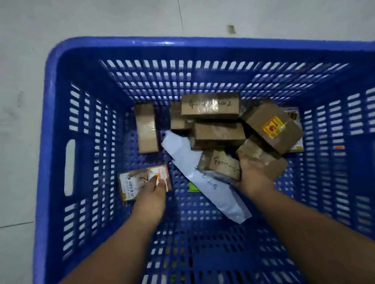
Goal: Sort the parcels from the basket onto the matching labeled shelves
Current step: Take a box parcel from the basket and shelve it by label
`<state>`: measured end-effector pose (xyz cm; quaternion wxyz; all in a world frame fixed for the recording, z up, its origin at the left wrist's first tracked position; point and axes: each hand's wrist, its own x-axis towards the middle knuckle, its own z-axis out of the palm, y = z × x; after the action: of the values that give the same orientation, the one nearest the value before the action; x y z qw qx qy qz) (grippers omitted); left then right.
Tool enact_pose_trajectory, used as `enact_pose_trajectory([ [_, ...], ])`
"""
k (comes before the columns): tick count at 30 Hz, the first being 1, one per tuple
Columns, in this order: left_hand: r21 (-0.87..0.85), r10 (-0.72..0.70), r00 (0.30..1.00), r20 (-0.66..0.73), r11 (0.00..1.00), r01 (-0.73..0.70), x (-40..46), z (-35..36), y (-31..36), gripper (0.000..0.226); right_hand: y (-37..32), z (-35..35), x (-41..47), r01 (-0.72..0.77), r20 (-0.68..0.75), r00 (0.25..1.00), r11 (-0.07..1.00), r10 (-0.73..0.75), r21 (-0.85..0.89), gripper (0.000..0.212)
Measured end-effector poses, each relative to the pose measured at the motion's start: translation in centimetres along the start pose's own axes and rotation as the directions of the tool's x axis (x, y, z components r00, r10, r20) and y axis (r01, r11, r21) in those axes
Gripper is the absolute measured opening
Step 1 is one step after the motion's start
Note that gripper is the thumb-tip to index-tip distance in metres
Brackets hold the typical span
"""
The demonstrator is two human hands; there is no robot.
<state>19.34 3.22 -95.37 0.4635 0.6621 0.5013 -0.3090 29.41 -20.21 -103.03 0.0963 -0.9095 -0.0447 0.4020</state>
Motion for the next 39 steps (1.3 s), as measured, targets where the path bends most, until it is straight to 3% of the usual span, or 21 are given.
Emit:
enact_pose_trajectory([
  [2,-0.015,-0.021,1.000,0.011,1.000,0.022,0.8,-0.2,-0.7,0.050,0.0,0.5,0.6,0.020,-0.070,0.997,0.998,-0.024,-0.052,0.071],
  [4,-0.024,-0.036,0.999,0.025,0.999,0.037,0.6,-0.9,-0.6,0.050,-0.2,0.0,-0.2,0.033,-0.076,0.997,0.999,-0.032,0.011,0.060],
  [6,-0.024,-0.057,0.998,0.028,0.998,0.058,-0.3,-1.8,0.1,0.050,-0.8,-1.5,-2.3,-0.039,0.004,0.999,0.946,0.040,0.320,0.058],
  [7,-0.023,-0.053,0.998,0.032,0.998,0.054,-1.1,-2.3,0.7,0.050,-1.4,-2.7,-3.8,-0.126,0.103,0.991,0.823,0.082,0.555,0.055],
  [8,-0.031,-0.040,0.998,0.042,0.999,0.041,-2.1,-2.7,1.4,0.049,-2.1,-4.2,-5.3,-0.218,0.220,0.972,0.634,0.077,0.742,0.050],
  [10,-0.073,-0.017,0.996,0.083,0.997,0.023,-4.7,-3.5,3.1,0.048,-3.5,-7.2,-8.1,-0.338,0.353,0.936,0.299,0.005,0.893,0.036],
  [13,-0.185,0.047,0.986,0.163,0.983,-0.016,-10.6,-4.8,6.5,0.052,-6.1,-13.1,-12.6,-0.305,0.310,0.947,0.075,-0.084,0.950,0.024],
  [16,-0.298,0.190,0.953,0.237,0.948,-0.115,-17.1,-6.7,11.4,0.059,-8.9,-19.2,-16.4,-0.236,0.214,0.951,-0.080,-0.221,0.968,0.045],
  [21,-0.440,0.491,0.851,0.185,0.816,-0.375,-29.3,-12.9,21.4,0.036,-15.7,-32.1,-24.3,-0.004,-0.016,0.941,-0.059,-0.338,0.998,0.063],
  [26,-0.434,0.730,0.683,0.023,0.623,-0.651,-44.5,-21.7,30.2,0.046,-21.0,-47.9,-37.1,0.298,-0.258,0.869,0.032,-0.422,0.954,0.058],
  [33,-0.368,0.934,0.327,-0.147,0.255,-0.894,-69.6,-31.4,40.0,0.049,-26.2,-67.7,-56.6,0.663,-0.564,0.626,-0.012,-0.538,0.748,0.050],
  [36,-0.392,0.968,0.153,-0.199,0.064,-0.918,-79.5,-35.0,42.4,0.052,-28.6,-75.2,-64.1,0.747,-0.653,0.482,-0.115,-0.585,0.654,0.048],
  [39,-0.377,0.966,0.038,-0.255,-0.063,-0.924,-86.8,-38.2,43.7,0.051,-30.8,-80.4,-71.5,0.805,-0.666,0.358,-0.146,-0.654,0.575,0.045],
])
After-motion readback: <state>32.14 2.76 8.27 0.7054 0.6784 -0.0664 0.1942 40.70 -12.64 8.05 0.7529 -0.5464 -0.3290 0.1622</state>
